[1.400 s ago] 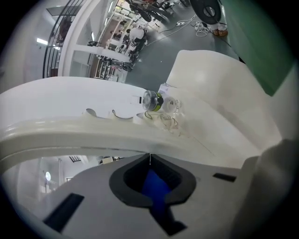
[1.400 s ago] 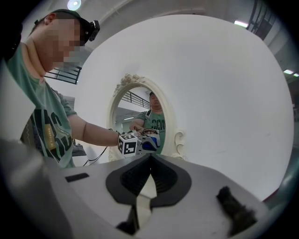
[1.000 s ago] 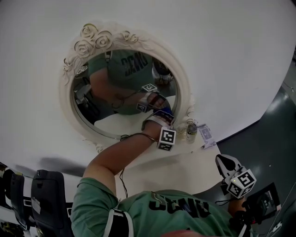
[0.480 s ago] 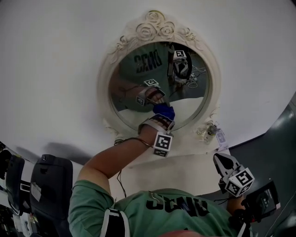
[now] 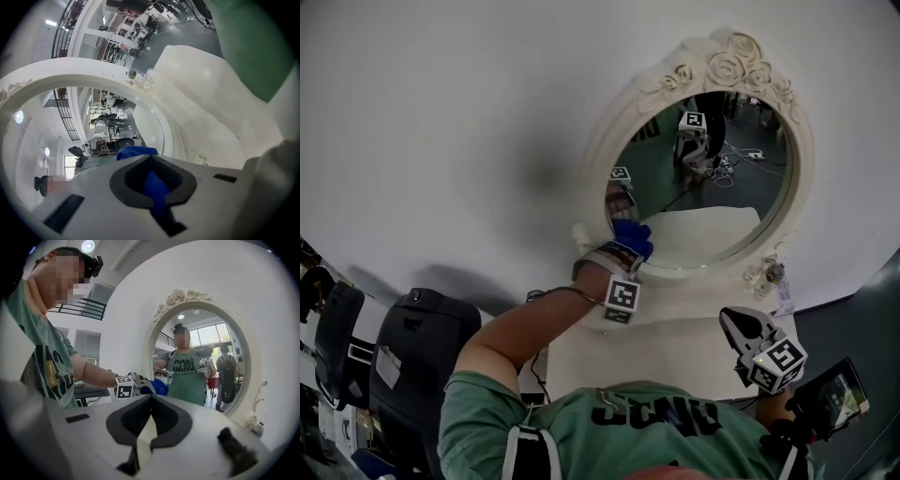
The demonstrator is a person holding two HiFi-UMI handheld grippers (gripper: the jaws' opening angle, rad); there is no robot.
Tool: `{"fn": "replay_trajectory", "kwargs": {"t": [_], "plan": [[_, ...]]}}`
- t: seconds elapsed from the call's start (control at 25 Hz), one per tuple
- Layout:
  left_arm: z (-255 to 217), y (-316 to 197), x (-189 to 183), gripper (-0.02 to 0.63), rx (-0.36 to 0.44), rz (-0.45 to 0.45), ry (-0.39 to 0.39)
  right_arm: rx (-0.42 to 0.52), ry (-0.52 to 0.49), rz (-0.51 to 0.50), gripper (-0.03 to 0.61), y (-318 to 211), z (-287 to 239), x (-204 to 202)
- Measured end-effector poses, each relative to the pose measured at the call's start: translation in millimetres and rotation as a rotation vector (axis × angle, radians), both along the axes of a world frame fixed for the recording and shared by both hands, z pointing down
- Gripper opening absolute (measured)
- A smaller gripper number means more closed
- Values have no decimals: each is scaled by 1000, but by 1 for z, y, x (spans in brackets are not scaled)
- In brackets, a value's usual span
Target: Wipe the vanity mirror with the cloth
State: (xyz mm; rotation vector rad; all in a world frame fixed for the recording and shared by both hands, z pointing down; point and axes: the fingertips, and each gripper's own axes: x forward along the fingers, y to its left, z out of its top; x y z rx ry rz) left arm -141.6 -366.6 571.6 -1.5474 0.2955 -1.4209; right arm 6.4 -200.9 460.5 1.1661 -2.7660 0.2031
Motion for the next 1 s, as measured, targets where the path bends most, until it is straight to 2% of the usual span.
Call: {"fn": "replay_trajectory", "kwargs": {"t": [0.2, 0.44, 0.6, 0.84, 1.0], "plan": [[14, -17, 13, 15, -15, -34, -4, -7, 12, 9, 12, -1, 0, 4], [40, -33, 52, 15, -46, -39, -57, -37, 4, 87, 12, 3, 13, 70], [54, -34, 115, 15, -53, 7, -71, -55, -3, 137, 12, 8, 21, 123], [53, -35, 236, 15, -44, 103, -46, -66, -13, 224, 12, 23, 27, 202], [58, -34, 289, 15, -43, 148, -72, -70, -29, 279, 12, 36, 30, 246]]}}
